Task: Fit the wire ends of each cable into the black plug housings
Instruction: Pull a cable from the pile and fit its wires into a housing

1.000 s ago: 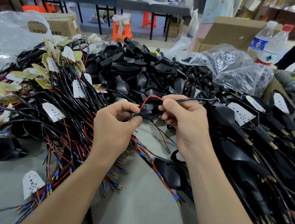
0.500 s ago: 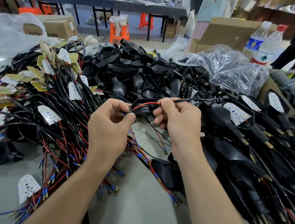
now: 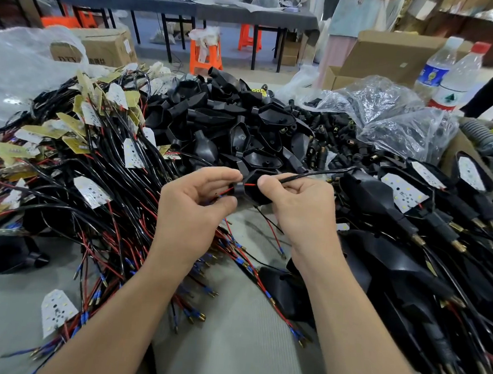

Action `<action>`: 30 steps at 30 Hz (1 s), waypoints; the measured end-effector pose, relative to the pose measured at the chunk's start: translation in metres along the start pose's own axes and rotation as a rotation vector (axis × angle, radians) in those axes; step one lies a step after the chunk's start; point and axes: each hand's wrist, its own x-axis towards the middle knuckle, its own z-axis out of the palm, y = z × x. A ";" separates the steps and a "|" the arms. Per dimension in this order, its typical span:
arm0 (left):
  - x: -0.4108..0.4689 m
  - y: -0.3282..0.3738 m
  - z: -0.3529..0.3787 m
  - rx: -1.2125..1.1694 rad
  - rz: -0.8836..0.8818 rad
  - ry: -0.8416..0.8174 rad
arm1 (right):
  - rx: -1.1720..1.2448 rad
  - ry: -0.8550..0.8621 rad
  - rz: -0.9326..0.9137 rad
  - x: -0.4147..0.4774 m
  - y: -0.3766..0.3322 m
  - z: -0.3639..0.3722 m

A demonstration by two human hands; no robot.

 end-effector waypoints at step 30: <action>0.011 0.012 -0.012 -0.169 -0.346 0.291 | 0.505 -0.006 0.126 0.014 -0.012 -0.004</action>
